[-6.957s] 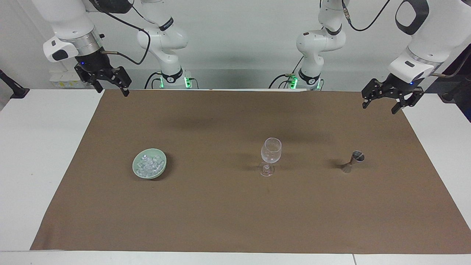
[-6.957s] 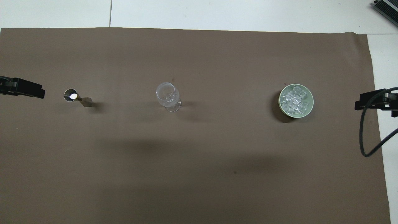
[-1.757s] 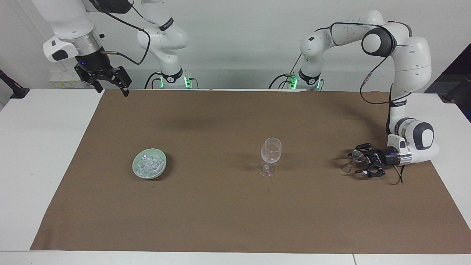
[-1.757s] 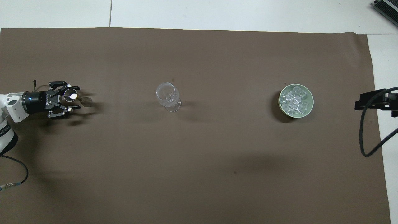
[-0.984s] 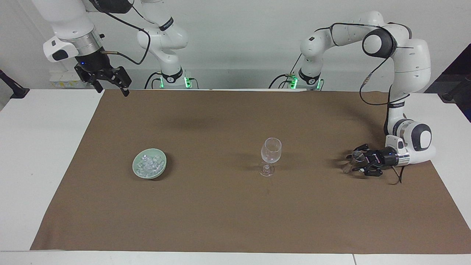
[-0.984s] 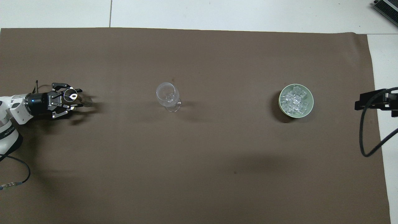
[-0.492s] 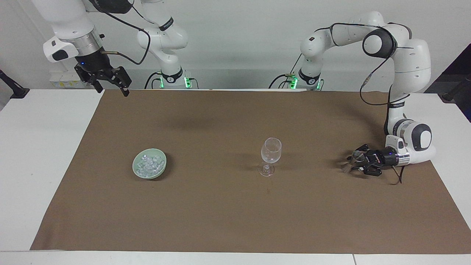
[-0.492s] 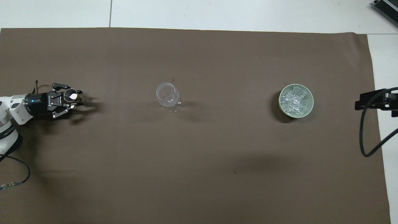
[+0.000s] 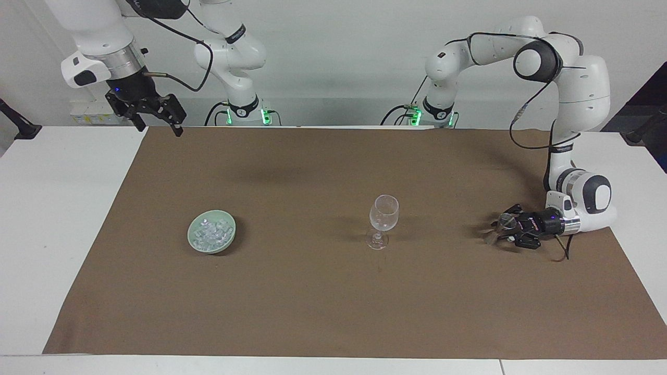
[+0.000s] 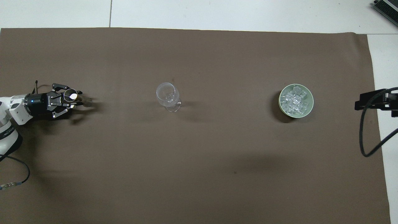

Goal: Pour wine and add ice with both arms
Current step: 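Lift the metal cup with the left gripper toward the clear glass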

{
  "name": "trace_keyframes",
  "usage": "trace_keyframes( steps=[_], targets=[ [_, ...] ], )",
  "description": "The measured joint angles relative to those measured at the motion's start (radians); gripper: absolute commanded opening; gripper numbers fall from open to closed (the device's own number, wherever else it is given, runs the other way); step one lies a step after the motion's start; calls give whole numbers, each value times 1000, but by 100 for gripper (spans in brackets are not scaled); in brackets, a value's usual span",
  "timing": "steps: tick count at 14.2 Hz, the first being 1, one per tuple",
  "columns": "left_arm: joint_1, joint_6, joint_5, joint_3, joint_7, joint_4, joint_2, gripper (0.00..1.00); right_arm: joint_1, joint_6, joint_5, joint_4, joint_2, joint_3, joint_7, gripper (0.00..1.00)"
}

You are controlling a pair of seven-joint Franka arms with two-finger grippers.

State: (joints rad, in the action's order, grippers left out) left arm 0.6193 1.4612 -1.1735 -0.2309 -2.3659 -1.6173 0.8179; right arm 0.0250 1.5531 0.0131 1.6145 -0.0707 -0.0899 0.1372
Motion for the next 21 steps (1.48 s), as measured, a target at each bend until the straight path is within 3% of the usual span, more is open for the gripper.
trace_keyframes(
  steps=[8, 16, 21],
  targets=[
    [0, 0, -3, -1, -1, 0, 1, 14, 0, 0, 0, 0, 0, 0, 0, 100],
    [2, -1, -14, -51, -2, 7, -3, 8, 0, 0, 0, 0, 0, 0, 0, 100],
    [-15, -6, -34, -94, 5, 16, -77, 4, 0, 0, 0, 0, 0, 0, 0, 100]
  ],
)
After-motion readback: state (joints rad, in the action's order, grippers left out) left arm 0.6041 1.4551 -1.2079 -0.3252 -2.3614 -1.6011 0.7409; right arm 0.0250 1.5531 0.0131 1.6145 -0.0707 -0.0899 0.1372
